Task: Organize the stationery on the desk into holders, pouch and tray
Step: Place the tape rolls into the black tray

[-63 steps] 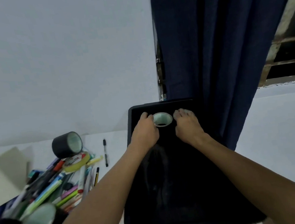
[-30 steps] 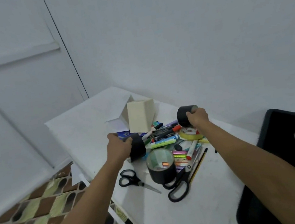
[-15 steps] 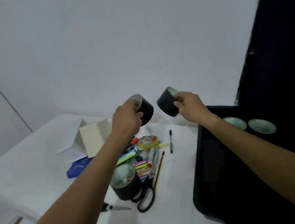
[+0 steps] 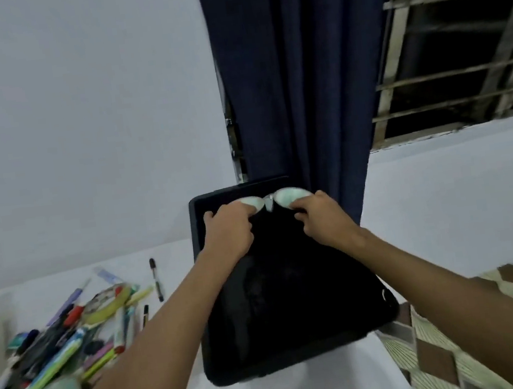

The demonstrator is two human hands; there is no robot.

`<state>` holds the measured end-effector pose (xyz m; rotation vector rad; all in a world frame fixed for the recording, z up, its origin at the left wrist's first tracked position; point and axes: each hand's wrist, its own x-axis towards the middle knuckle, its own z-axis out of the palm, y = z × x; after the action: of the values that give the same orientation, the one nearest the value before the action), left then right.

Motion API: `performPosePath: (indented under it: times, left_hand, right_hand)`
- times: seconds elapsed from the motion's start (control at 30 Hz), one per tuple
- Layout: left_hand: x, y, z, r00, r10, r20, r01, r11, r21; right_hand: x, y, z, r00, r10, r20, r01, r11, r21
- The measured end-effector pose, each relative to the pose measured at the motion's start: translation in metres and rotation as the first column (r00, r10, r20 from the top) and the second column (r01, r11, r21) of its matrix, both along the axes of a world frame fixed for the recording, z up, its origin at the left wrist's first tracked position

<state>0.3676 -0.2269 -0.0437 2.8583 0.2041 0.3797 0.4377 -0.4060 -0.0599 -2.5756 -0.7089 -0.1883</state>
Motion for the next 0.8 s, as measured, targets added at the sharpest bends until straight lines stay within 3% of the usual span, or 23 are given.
performPosePath:
  times: [0.23,0.33,0.57,0.67,0.8]
  left_hand:
    - [-0.006,-0.020,-0.053,0.983,0.016,-0.185,-0.007,0.999,0.049]
    - [-0.003,-0.022,-0.061,0.985,0.029,-0.171,-0.020,0.999,0.050]
    - [0.005,-0.017,-0.075,0.991,0.044,-0.126,-0.033,0.996,0.085]
    - [0.005,-0.021,-0.078,0.993,0.088,-0.077,-0.074,0.982,0.171]
    - [-0.001,-0.022,-0.082,0.971,0.191,-0.144,-0.172,0.976,0.132]
  right_hand:
    - [-0.007,0.005,-0.041,0.998,0.057,0.001,-0.056,0.980,-0.190]
    - [-0.001,0.013,-0.045,0.999,0.048,-0.015,-0.050,0.970,-0.237]
    - [0.006,0.017,-0.058,0.999,-0.005,-0.044,-0.005,0.973,-0.231]
    - [0.004,0.019,-0.064,0.998,-0.032,-0.048,0.022,0.980,-0.196]
    - [0.003,0.018,-0.069,0.996,-0.043,-0.076,0.031,0.988,-0.149]
